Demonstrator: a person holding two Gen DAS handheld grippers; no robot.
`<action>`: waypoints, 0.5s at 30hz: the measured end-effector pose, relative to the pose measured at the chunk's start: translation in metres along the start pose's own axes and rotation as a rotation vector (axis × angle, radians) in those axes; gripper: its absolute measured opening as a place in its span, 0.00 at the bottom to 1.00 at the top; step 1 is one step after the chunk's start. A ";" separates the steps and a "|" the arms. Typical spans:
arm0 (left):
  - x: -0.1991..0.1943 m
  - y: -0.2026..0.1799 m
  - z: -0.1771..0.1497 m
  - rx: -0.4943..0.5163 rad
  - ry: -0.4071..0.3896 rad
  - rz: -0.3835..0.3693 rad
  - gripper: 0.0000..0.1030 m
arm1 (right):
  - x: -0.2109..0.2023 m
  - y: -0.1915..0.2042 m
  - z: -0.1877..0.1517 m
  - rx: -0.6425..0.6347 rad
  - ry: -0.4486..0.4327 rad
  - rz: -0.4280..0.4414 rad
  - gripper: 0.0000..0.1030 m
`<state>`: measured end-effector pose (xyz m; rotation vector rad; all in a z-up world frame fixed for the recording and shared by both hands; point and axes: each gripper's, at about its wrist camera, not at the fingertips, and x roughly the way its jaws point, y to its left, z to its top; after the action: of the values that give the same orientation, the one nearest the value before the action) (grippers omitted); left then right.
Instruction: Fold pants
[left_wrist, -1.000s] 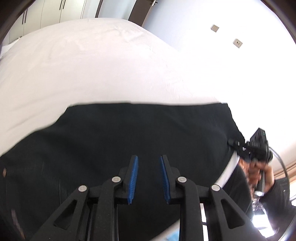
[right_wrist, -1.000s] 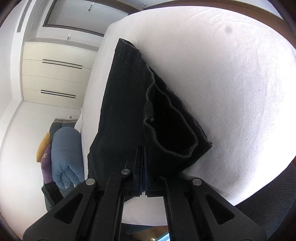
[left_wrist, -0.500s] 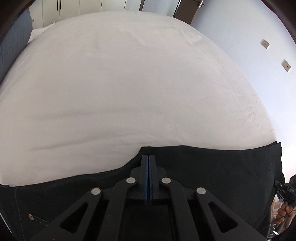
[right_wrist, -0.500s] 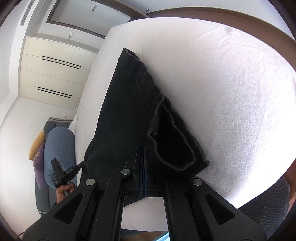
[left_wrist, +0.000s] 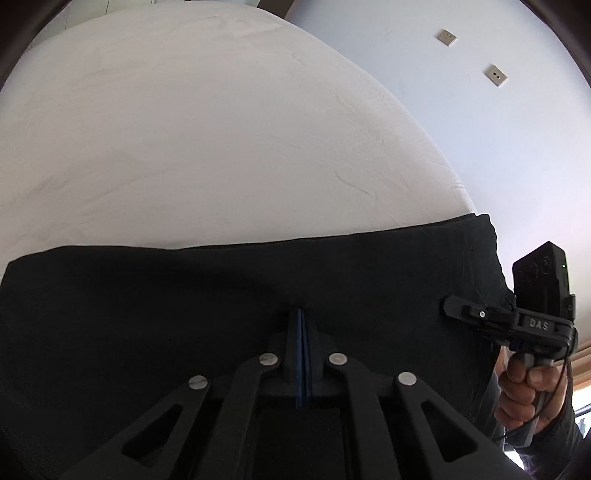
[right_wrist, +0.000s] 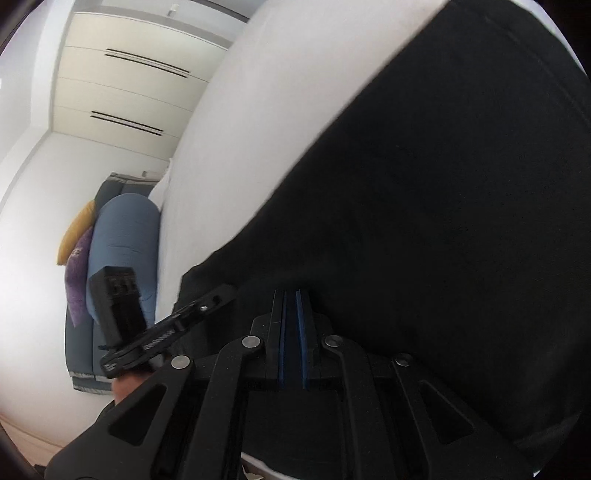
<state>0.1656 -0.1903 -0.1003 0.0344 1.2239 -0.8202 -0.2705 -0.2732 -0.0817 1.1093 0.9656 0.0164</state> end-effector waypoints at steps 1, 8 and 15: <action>-0.004 0.005 -0.001 0.014 -0.001 0.009 0.04 | 0.002 -0.009 0.005 0.011 -0.004 0.016 0.00; -0.013 0.025 -0.011 -0.017 -0.039 -0.009 0.05 | -0.077 -0.082 0.063 0.127 -0.269 -0.033 0.00; -0.033 0.027 -0.034 0.002 -0.087 0.093 0.04 | -0.173 -0.129 0.056 0.351 -0.524 -0.200 0.07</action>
<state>0.1505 -0.1381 -0.0957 0.0562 1.1309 -0.7346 -0.3952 -0.4565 -0.0621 1.2449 0.6099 -0.5988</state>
